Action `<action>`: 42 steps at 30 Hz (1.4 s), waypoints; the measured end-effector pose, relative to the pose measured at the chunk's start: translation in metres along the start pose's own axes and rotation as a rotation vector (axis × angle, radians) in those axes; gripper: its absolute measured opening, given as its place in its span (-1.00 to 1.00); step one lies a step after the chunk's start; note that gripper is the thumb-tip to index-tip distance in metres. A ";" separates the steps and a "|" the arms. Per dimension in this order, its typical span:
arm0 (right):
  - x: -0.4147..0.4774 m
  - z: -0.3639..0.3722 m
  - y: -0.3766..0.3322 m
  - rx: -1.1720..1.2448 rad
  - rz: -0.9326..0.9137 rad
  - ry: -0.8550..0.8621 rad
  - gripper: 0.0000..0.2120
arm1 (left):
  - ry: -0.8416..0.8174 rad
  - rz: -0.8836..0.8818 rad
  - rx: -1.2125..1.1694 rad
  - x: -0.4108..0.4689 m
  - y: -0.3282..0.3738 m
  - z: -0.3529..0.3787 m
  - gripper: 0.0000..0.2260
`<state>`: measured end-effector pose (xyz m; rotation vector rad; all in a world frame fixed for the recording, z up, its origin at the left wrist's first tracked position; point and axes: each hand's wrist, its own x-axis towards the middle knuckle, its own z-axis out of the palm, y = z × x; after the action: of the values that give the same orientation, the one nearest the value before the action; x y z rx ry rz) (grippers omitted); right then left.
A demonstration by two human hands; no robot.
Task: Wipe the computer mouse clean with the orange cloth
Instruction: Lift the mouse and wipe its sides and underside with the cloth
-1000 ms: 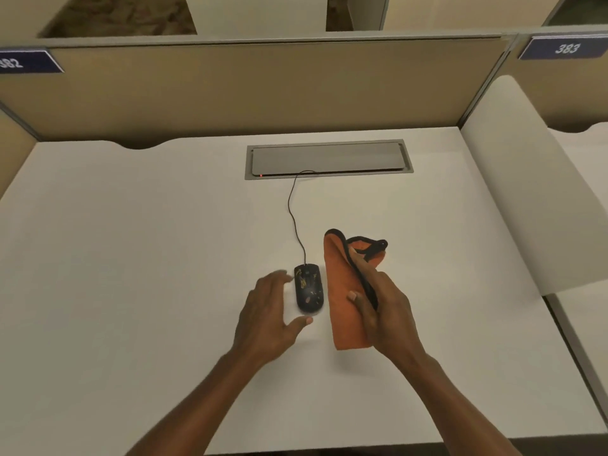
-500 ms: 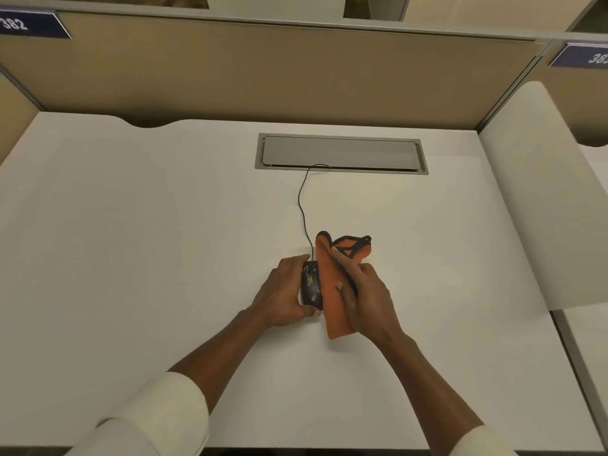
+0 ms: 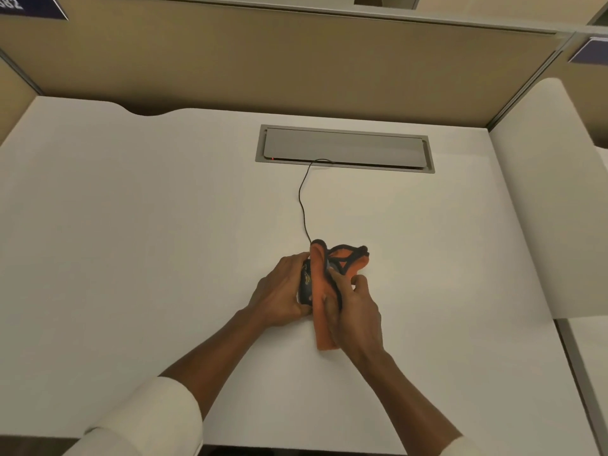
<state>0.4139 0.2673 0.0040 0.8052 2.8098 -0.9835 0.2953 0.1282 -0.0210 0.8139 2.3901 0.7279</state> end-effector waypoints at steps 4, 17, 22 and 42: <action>0.035 -0.005 -0.009 -0.027 0.022 0.021 -0.56 | -0.024 -0.030 0.000 0.000 0.003 -0.003 -0.03; -0.008 0.008 -0.014 -0.101 0.045 0.004 -0.55 | -0.034 -0.055 -0.012 -0.004 0.008 -0.004 0.02; 0.009 0.009 -0.014 -0.104 0.067 0.057 -0.59 | -0.032 -0.031 -0.017 -0.004 0.010 -0.007 -0.02; 0.014 0.007 -0.019 -0.229 0.049 0.043 -0.60 | -0.038 -0.048 0.020 -0.003 0.013 -0.007 -0.02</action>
<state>0.3916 0.2570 0.0056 0.8693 2.8533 -0.6292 0.2979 0.1326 -0.0070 0.7693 2.3777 0.6647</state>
